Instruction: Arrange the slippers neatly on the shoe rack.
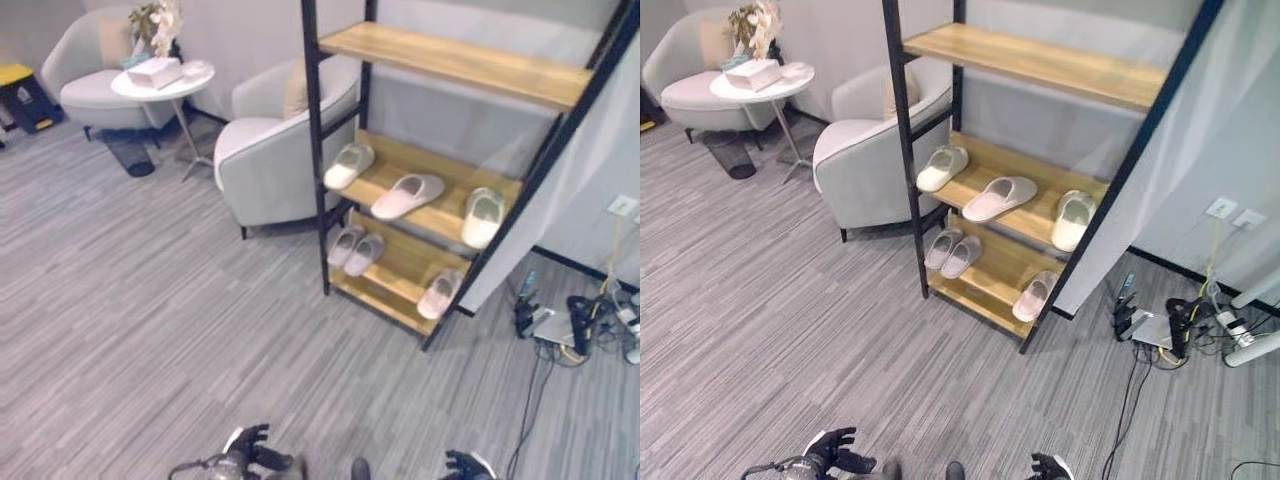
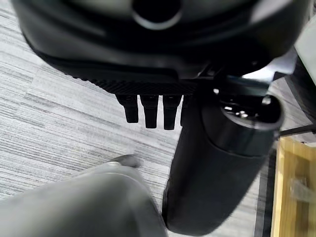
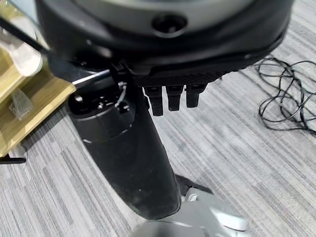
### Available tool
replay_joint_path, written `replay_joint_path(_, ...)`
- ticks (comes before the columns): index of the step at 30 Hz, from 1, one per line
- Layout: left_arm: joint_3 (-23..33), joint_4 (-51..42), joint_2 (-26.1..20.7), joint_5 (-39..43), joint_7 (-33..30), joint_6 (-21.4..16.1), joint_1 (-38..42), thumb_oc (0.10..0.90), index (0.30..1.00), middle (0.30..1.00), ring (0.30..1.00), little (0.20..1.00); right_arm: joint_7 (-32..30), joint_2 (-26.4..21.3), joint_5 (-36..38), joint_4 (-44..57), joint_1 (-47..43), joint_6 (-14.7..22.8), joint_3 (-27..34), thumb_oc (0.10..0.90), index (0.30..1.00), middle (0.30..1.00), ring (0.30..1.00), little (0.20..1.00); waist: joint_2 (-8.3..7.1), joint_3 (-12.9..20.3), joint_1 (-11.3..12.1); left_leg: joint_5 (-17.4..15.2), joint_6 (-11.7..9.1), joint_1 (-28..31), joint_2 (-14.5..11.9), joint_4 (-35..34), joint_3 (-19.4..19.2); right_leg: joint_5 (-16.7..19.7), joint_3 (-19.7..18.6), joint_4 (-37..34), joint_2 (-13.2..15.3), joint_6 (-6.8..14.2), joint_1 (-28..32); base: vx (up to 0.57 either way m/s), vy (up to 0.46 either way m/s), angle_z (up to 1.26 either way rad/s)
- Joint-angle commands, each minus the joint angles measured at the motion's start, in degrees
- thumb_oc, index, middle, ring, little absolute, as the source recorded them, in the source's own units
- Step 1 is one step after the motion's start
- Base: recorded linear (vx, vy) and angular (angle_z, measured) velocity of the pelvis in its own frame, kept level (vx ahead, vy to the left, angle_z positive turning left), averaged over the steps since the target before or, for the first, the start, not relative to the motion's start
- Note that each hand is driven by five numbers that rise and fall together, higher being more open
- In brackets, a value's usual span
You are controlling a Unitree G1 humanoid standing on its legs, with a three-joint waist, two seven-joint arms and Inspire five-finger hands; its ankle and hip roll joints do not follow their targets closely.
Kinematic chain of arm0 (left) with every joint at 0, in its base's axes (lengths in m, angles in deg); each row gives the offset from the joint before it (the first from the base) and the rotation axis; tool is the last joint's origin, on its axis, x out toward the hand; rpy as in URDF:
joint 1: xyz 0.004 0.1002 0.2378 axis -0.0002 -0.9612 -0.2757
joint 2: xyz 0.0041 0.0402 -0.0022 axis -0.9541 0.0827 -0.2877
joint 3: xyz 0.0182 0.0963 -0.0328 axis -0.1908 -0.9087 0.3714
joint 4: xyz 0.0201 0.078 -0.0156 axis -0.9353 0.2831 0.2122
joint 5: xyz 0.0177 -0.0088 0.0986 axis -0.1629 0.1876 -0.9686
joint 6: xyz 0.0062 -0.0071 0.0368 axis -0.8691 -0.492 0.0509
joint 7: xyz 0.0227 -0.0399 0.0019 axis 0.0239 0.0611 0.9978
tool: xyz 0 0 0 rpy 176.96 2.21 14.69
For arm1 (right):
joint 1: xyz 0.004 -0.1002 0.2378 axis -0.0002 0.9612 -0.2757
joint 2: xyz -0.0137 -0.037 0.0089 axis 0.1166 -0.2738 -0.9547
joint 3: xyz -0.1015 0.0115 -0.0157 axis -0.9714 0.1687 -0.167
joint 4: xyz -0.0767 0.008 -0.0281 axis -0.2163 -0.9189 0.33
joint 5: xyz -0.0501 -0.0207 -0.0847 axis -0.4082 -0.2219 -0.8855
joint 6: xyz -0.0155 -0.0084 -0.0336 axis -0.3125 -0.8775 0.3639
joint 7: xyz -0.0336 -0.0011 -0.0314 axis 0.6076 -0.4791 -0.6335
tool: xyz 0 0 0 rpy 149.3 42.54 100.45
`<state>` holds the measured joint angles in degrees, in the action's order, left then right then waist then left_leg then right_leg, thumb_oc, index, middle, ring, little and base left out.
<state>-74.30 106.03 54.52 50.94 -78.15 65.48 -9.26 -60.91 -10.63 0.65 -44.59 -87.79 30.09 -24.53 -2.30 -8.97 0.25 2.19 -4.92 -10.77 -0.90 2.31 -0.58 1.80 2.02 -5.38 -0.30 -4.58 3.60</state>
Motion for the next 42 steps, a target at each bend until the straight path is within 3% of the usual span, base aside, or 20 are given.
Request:
replay_joint_path(1, -1.4, 1.2, 0.0, -0.8, 0.0, -0.4, -3.3, 0.800, 0.900, 0.900, 0.900, 0.900, -0.5, -1.2, 0.6, 1.8, 1.1, 1.2, 0.7, 0.800, 0.900, 0.900, 0.900, 0.900, -0.85, 0.5, 2.2, 2.2, 3.2, -2.2, 2.3, 1.8, 0.8, -9.0, -7.0, 6.7, -0.8, 7.0, 5.0, 0.20, 0.092, -0.19)
replay_joint_path(6, -0.7, 2.1, 0.0, -1.4, 0.4, -0.2, -4.3, 0.800, 0.900, 0.900, 0.900, 0.900, 0.1, -0.7, -0.9, 1.0, 1.7, 0.8, 1.1, 0.800, 0.900, 0.900, 0.900, 0.900, -1.86, 2.6, 2.8, 0.5, 4.7, -0.9, 3.8, 3.7, 0.5, -8.9, -8.0, 9.9, 2.4, 9.1, 5.9, 0.28, 0.152, -0.57)
replay_joint_path(8, -1.0, 1.6, -0.6, -1.6, 0.6, 0.0, -3.6, 0.800, 0.900, 0.900, 0.900, 0.900, 0.5, -0.3, -1.2, 1.8, 0.8, 1.0, 0.9, 0.800, 0.900, 0.900, 0.900, 0.900, -2.30, 2.5, 2.3, -1.4, 6.4, 1.7, 4.5, 3.3, 0.3, -2.6, -8.8, 20.4, 4.1, 11.7, 1.0, 0.23, 0.146, -0.30)
replay_joint_path(9, -1.0, 1.6, -0.6, -1.6, 0.6, 0.0, -3.6, 0.800, 0.900, 0.900, 0.900, 0.900, 0.5, -0.3, -1.2, 1.8, 0.8, 1.0, 0.9, 0.800, 0.900, 0.900, 0.900, 0.900, -2.32, 2.5, 2.3, -1.4, 6.4, 1.7, 4.5, 3.3, 0.2, -2.6, -8.9, 20.5, 4.1, 11.8, 0.9, 0.09, 0.064, -0.19)
replay_joint_path(11, -1.4, 1.0, -1.0, -1.7, 0.7, -0.1, -2.8, 0.800, 0.900, 0.900, 0.900, 0.900, 0.5, -0.1, -1.2, 2.7, 0.0, 1.1, 0.6, 0.800, 0.900, 0.900, 0.900, 0.900, -1.63, 1.8, 1.4, -2.7, 7.2, 4.4, 4.2, 2.5, 0.4, 1.5, -7.6, 26.3, 4.3, 12.7, -3.5, 0.19, 0.101, -0.09)
replay_joint_path(13, -1.6, 0.8, -1.4, -1.4, 0.7, -0.1, -2.5, 0.800, 0.900, 0.900, 0.900, 0.900, 0.5, 0.0, -1.3, 3.2, -0.2, 1.3, 0.4, 0.800, 0.900, 0.900, 0.900, 0.900, -0.91, 1.3, 0.4, -3.9, 7.5, 7.1, 3.8, 1.7, 1.0, 1.4, -5.6, 28.2, 4.2, 12.1, -7.0, 0.24, 0.084, -0.08)
replay_joint_path(15, -1.6, 0.8, -1.6, -1.4, 0.9, 0.0, -2.3, 0.800, 0.900, 0.900, 0.900, 0.900, 0.4, 0.0, -1.5, 3.1, -0.2, 1.3, 0.2, 0.800, 0.900, 0.900, 0.900, 0.900, -0.70, 1.2, -1.0, -6.5, 7.7, 10.9, 4.1, 0.7, 1.8, -1.9, -1.3, 22.5, 2.9, 10.8, -10.4, 0.31, 0.018, -0.04)
replay_joint_path(16, -1.6, 0.8, -1.5, -1.4, 0.9, 0.0, -2.3, 0.800, 0.900, 0.900, 0.900, 0.900, 0.4, 0.0, -1.5, 3.1, -0.2, 1.3, 0.2, 0.800, 0.900, 0.900, 0.900, 0.900, -0.66, 1.1, -1.1, -6.6, 7.7, 11.1, 4.0, 0.8, 1.9, -2.0, -1.2, 22.5, 2.9, 10.8, -10.2, 0.30, -0.003, -0.04)
replay_joint_path(20, -1.1, 1.1, -1.4, -0.9, 1.0, -0.2, -2.3, 0.800, 0.900, 0.900, 0.900, 0.900, 0.6, -0.1, -2.7, 2.8, -0.1, 1.0, 0.1, 0.800, 0.900, 0.900, 0.900, 0.900, -1.02, 0.6, -1.9, -9.5, 7.0, 16.1, 4.1, -0.6, 1.7, 0.9, 9.2, 13.5, 4.5, 10.9, -14.8, 0.33, -0.049, -0.24)
replay_joint_path(24, -1.3, 1.5, -1.1, -2.6, 1.8, -0.3, -3.2, 0.800, 0.900, 0.900, 0.900, 0.900, 0.7, -0.3, -2.2, 1.9, 1.7, 1.0, 0.7, 0.800, 0.900, 0.900, 0.900, 0.900, -1.26, 1.9, -3.3, -11.9, 6.2, 19.7, 3.6, 0.0, 2.5, 0.4, 6.4, 11.3, 2.5, 9.6, -12.6, 0.28, -0.077, -0.02)
replay_joint_path(25, -1.5, 1.7, -0.8, -2.9, 2.0, -0.2, -3.4, 0.800, 0.900, 0.900, 0.900, 0.900, 0.8, -0.4, -2.1, 1.2, 2.3, 0.9, 0.8, 0.800, 0.900, 0.900, 0.900, 0.900, -0.91, 2.4, -3.2, -10.7, 4.5, 18.9, 2.6, 3.2, 1.6, -0.1, 6.5, 9.8, 1.9, 8.7, -10.7, 0.28, -0.096, 0.32)
replay_joint_path(26, -1.5, 1.7, -0.8, -2.9, 2.0, -0.2, -3.4, 0.800, 0.900, 0.900, 0.900, 0.900, 0.8, -0.4, -2.1, 1.2, 2.3, 0.9, 0.8, 0.800, 0.900, 0.900, 0.900, 0.900, -0.89, 2.4, -3.2, -10.8, 4.4, 18.9, 2.5, 3.4, 1.6, 0.0, 6.5, 9.7, 1.9, 8.7, -10.6, 0.18, -0.092, 0.10)
replay_joint_path(28, -2.3, 0.9, -0.6, -2.6, 2.0, -0.4, -2.9, 0.800, 0.900, 0.900, 0.900, 0.900, 0.5, -0.7, -1.1, 1.3, 2.3, 0.9, 1.0, 0.800, 0.900, 0.900, 0.900, 0.900, -1.63, 1.2, -2.9, -5.4, 1.7, 12.6, 0.9, 15.9, 0.1, -0.1, 5.1, 8.5, 2.0, 7.5, -8.1, 0.06, -0.089, -0.16)
replay_joint_path(30, -2.8, 0.1, -0.5, -1.6, 1.7, -0.4, -2.1, 0.800, 0.900, 0.900, 0.900, 0.900, 0.1, -1.2, -0.2, 1.6, 1.9, 1.0, 0.6, 0.800, 0.900, 0.900, 0.900, 0.900, -2.71, -0.2, -2.0, -3.7, 2.0, 7.6, 0.7, 24.7, 0.0, -0.6, 3.9, 7.9, 2.1, 6.1, -6.4, 0.13, -0.098, -0.48)
replay_joint_path(32, -2.8, -0.3, -0.3, -0.9, 1.4, -0.4, -2.0, 0.800, 0.900, 0.900, 0.900, 0.900, 0.2, -1.3, 0.0, 1.3, 1.9, 0.7, 0.5, 0.800, 0.900, 0.900, 0.900, 0.900, -3.24, -0.6, -1.2, -4.5, 2.8, 4.6, 0.7, 26.3, -0.4, -1.5, 2.5, 7.0, 2.0, 5.7, -4.5, 0.23, -0.017, -0.53)
replay_joint_path(35, -3.6, -0.4, 0.2, -0.8, 1.2, -0.6, -1.8, 0.800, 0.900, 0.900, 0.900, 0.900, 0.1, -1.7, 0.4, 1.4, 1.8, 1.1, 0.6, 0.800, 0.900, 0.900, 0.900, 0.900, -3.08, -0.4, -0.3, -6.3, 2.9, 2.5, 0.2, 17.3, -0.3, -3.2, 0.5, 5.3, 1.9, 6.9, -1.7, 0.23, 0.070, -0.48)
replay_joint_path(36, -3.7, -0.4, 0.2, -0.8, 1.1, -0.6, -1.8, 0.800, 0.900, 0.900, 0.900, 0.900, 0.1, -1.7, 0.4, 1.4, 1.9, 1.1, 0.6, 0.800, 0.900, 0.900, 0.900, 0.900, -3.11, -0.5, -0.2, -6.4, 2.9, 2.7, 0.3, 17.2, -0.4, -3.2, 0.4, 5.3, 2.0, 6.9, -1.5, 0.19, 0.074, -0.28)
replay_joint_path(37, -4.0, -0.4, 0.3, -0.8, 1.1, -0.7, -1.8, 0.800, 0.900, 0.900, 0.900, 0.900, 0.0, -1.7, 0.4, 1.2, 2.0, 1.1, 0.5, 0.800, 0.900, 0.900, 0.900, 0.900, -2.58, -0.4, 0.2, -4.9, 2.6, 2.0, 0.3, 11.9, 0.4, -4.0, -0.4, 5.0, 1.2, 7.1, -0.6, 0.19, 0.087, -0.13)
replay_joint_path(40, -4.3, -0.1, 0.5, -0.4, 0.8, -0.9, -1.5, 0.800, 0.900, 0.900, 0.900, 0.900, -0.2, -1.9, 0.4, 1.0, 1.8, 1.2, 0.7, 0.800, 0.900, 0.900, 0.900, 0.900, -1.42, -0.7, 1.6, 0.1, 1.5, -0.6, 0.8, 5.0, 5.6, -5.6, -3.3, 4.7, 0.2, 7.4, 1.9, 0.24, 0.130, -0.17)
replay_joint_path(42, -4.1, 0.5, 0.6, -0.5, 1.0, -0.9, -1.8, 0.800, 0.900, 0.900, 0.900, 0.900, 0.0, -1.7, -0.1, 0.7, 2.1, 1.2, 0.8, 0.800, 0.900, 0.900, 0.900, 0.900, -0.97, -0.1, 1.6, 0.0, 1.6, 1.2, 0.8, 3.4, 7.2, -6.6, -4.2, 5.8, 0.6, 7.9, 2.3, 0.19, 0.182, -0.61)
